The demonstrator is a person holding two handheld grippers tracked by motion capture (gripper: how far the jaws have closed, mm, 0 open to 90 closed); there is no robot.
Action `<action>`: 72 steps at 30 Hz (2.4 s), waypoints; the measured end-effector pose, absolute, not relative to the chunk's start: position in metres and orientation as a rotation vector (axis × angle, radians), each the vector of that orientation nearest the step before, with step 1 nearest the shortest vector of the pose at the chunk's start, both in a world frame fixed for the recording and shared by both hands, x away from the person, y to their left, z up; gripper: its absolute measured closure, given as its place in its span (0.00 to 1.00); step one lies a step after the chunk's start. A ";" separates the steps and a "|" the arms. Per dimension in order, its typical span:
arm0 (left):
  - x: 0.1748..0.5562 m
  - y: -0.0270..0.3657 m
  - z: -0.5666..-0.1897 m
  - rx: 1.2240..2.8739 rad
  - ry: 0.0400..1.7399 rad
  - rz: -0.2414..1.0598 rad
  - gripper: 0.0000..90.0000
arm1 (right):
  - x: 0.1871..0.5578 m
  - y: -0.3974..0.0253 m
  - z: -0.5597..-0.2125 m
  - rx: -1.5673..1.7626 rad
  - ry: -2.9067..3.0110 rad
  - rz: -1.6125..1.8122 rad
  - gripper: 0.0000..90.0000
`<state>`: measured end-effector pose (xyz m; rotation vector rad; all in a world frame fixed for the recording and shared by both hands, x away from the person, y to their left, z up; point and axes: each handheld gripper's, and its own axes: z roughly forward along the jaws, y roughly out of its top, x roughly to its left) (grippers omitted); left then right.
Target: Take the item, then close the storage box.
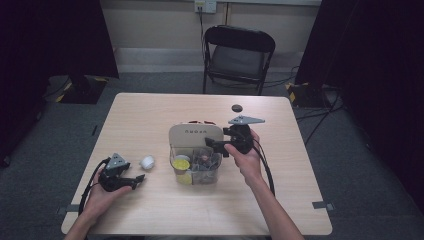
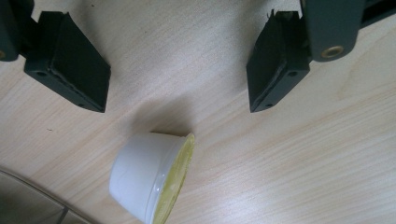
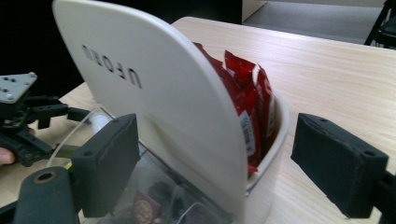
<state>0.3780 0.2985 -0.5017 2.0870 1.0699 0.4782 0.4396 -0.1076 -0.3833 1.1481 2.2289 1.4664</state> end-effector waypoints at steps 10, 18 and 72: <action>0.378 0.299 -0.502 2.088 1.070 0.479 0.23 | 0.429 -0.103 -0.375 1.096 2.272 1.530 0.29; 0.379 0.298 -0.502 2.090 1.070 0.478 0.23 | 0.426 -0.103 -0.374 1.083 2.248 1.516 0.40; 0.381 0.298 -0.502 2.102 1.070 0.477 0.19 | 0.393 -0.099 -0.380 1.014 2.334 1.505 0.22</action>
